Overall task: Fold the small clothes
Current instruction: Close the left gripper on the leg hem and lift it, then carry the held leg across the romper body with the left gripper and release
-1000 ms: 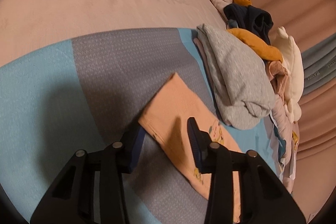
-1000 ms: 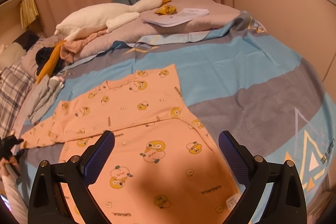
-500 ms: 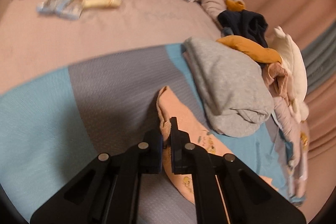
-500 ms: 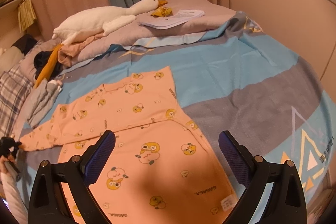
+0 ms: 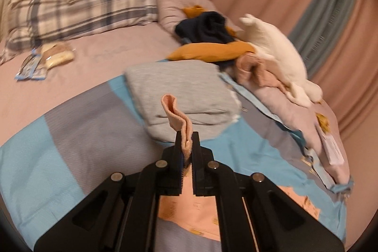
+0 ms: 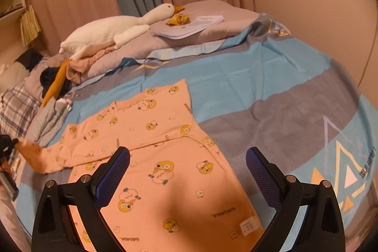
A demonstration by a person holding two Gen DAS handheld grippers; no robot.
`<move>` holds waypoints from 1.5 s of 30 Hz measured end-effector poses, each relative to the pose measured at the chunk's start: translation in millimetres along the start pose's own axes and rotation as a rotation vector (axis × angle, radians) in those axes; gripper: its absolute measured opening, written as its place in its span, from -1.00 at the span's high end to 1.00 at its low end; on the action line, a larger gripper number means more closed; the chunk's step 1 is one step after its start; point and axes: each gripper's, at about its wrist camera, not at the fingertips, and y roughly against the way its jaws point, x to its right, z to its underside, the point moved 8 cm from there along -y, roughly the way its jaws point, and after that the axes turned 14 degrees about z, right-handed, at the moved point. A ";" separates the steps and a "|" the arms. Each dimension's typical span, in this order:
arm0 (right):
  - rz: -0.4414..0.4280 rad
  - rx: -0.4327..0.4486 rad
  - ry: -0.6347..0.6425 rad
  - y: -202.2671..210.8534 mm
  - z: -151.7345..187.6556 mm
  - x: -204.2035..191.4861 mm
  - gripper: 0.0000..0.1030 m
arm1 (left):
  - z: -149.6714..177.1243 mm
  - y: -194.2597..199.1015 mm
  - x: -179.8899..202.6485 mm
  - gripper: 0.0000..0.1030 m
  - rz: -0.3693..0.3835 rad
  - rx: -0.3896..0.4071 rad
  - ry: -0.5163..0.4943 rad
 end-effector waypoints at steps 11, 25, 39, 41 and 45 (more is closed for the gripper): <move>-0.018 0.009 -0.042 0.5 -1.8 14.2 -0.92 | 34.3 -9.7 97.9 0.92 0.127 -0.083 -0.185; -0.029 0.000 -0.059 -3.2 -2.9 20.1 -0.92 | 115.7 -35.4 179.5 0.92 0.240 -0.255 -0.341; -0.028 -0.052 -0.052 -16.3 4.8 20.6 -0.92 | 197.0 -67.8 201.8 0.91 0.264 -0.432 -0.408; -0.027 -0.059 -0.046 -18.0 6.7 19.5 -0.92 | 205.2 -71.9 201.0 0.91 0.263 -0.450 -0.413; -0.031 -0.066 -0.038 -19.9 9.4 17.4 -0.92 | 225.1 -80.3 195.2 0.89 0.267 -0.508 -0.405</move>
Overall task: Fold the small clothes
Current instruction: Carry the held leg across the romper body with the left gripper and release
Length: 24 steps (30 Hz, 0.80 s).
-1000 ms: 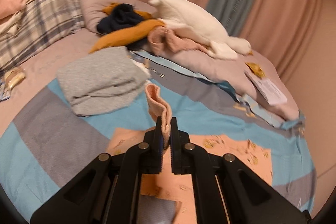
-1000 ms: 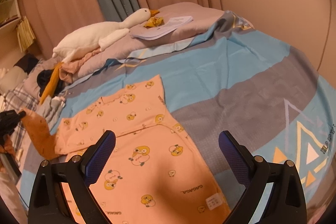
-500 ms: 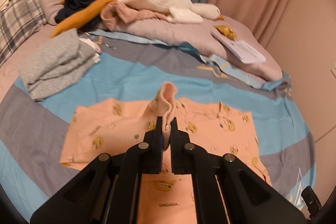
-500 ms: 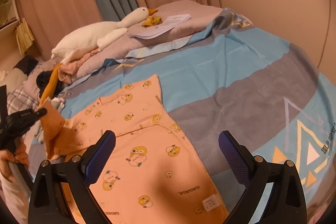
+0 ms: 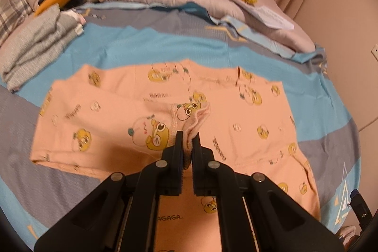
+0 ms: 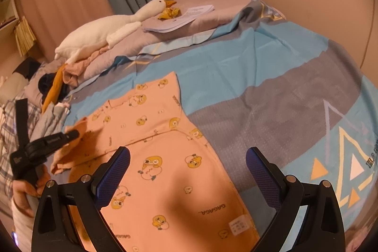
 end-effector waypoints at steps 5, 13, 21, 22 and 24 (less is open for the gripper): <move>-0.002 -0.018 0.010 -5.2 4.5 -1.5 -0.92 | 14.8 -15.9 -4.1 0.89 0.007 -0.064 -0.003; -0.001 -0.035 0.021 -7.3 9.5 -1.4 -0.92 | 25.7 -24.5 -11.0 0.61 0.081 -0.108 0.061; -0.005 -0.035 0.038 -7.8 9.9 -4.5 -0.92 | 18.9 6.4 -2.3 0.01 0.149 -0.064 0.093; -0.008 -0.034 0.044 -7.9 9.6 -6.6 -0.92 | 15.5 15.2 -3.9 -0.06 0.146 -0.043 0.097; -0.027 -0.034 0.061 -8.1 7.8 -14.1 -0.92 | 9.3 31.4 -10.1 -0.21 0.130 -0.007 0.109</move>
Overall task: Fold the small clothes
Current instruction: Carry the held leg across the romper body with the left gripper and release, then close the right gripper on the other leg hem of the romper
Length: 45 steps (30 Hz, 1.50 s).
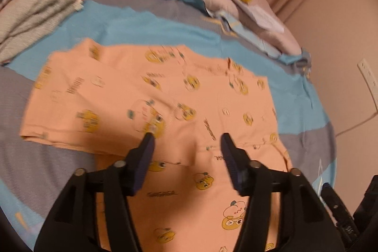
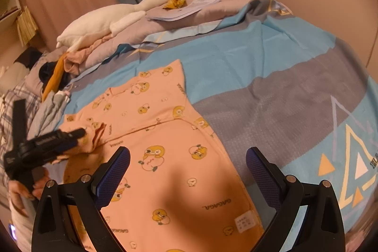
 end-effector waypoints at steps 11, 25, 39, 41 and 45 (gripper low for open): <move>-0.180 -0.026 0.113 -8.0 -9.2 -79.5 -0.92 | -8.6 89.5 -67.0 -0.43 -0.206 0.181 0.092; -0.280 -0.217 0.208 -64.2 3.3 -180.3 -0.58 | 14.0 134.5 -121.0 -0.43 -0.278 0.230 0.217; -0.222 -0.284 0.306 -98.0 18.7 -211.8 -0.09 | 22.8 149.7 -149.5 -0.43 -0.303 0.249 0.285; -0.221 -0.289 0.313 -102.8 21.4 -214.1 -0.09 | 24.1 150.1 -151.6 -0.43 -0.301 0.250 0.293; -0.190 -0.262 0.340 -104.2 18.5 -214.4 0.26 | 26.9 150.5 -153.7 -0.43 -0.296 0.249 0.298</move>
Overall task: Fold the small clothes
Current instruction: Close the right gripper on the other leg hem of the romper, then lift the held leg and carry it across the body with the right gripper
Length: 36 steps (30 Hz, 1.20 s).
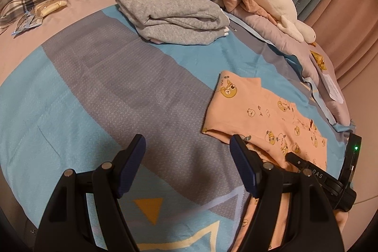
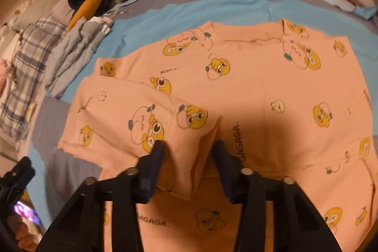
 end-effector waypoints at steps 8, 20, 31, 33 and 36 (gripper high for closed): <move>0.014 0.049 0.075 13.1 -6.9 -11.3 0.84 | 2.3 -1.9 -6.9 -0.43 0.001 -0.004 0.022; -0.015 0.202 0.122 69.7 -35.4 -27.1 0.85 | 4.0 -3.1 -5.7 -0.43 0.010 -0.009 0.030; -0.062 0.356 0.142 137.9 -67.1 -36.2 0.86 | 4.1 -4.6 -4.0 -0.43 0.024 -0.016 0.041; -0.061 0.388 0.140 151.3 -72.3 -33.5 0.86 | 4.4 -5.0 -1.8 -0.43 0.027 -0.018 0.038; -0.057 0.423 0.133 166.2 -79.8 -27.3 0.86 | 5.2 -6.2 3.6 -0.43 0.037 -0.022 0.031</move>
